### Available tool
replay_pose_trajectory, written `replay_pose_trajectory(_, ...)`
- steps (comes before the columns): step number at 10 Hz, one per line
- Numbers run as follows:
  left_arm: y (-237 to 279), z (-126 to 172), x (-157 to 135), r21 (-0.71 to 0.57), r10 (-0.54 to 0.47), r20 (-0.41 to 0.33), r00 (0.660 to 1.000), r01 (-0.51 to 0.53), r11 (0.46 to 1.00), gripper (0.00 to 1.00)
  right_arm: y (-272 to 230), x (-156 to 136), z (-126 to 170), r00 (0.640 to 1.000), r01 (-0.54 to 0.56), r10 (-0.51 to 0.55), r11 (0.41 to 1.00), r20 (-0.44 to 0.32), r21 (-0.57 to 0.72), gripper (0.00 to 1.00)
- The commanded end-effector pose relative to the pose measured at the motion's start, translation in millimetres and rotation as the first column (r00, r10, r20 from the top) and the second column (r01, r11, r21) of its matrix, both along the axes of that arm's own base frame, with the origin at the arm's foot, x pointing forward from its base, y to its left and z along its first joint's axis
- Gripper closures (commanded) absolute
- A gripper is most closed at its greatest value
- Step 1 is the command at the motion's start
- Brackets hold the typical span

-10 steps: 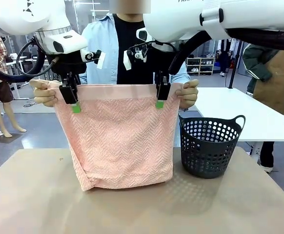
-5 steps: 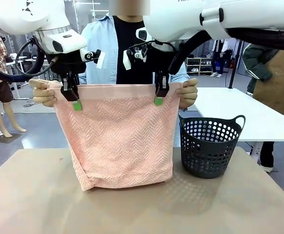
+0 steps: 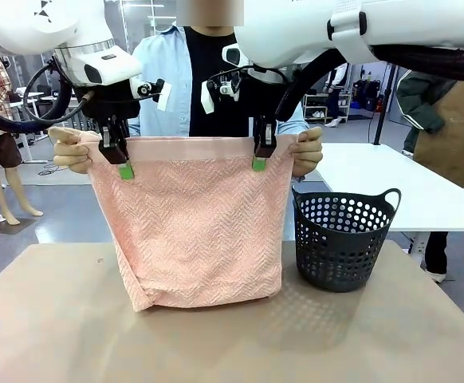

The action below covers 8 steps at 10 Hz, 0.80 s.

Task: Fold the towel.
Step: Release the end of the 100 cm Hotel Towel you were holding and grab the top end of the folded side, then release the end of the 100 cm Hotel Towel you were holding.

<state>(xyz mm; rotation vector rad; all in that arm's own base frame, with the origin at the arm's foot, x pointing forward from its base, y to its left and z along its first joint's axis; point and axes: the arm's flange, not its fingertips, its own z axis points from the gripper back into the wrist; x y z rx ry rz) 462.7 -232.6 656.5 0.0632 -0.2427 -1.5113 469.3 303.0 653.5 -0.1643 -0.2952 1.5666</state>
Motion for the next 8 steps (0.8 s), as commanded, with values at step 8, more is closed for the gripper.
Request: replay_pose_trajectory(8, 1.0, -1.3, 1.4, 0.003, 0.011, -0.001, 1.0, -0.011, 1.0, 1.0, 0.9, 0.7, 0.8, 1.0, -0.002, 0.002, 1.0, 0.006, 0.002, 1.0)
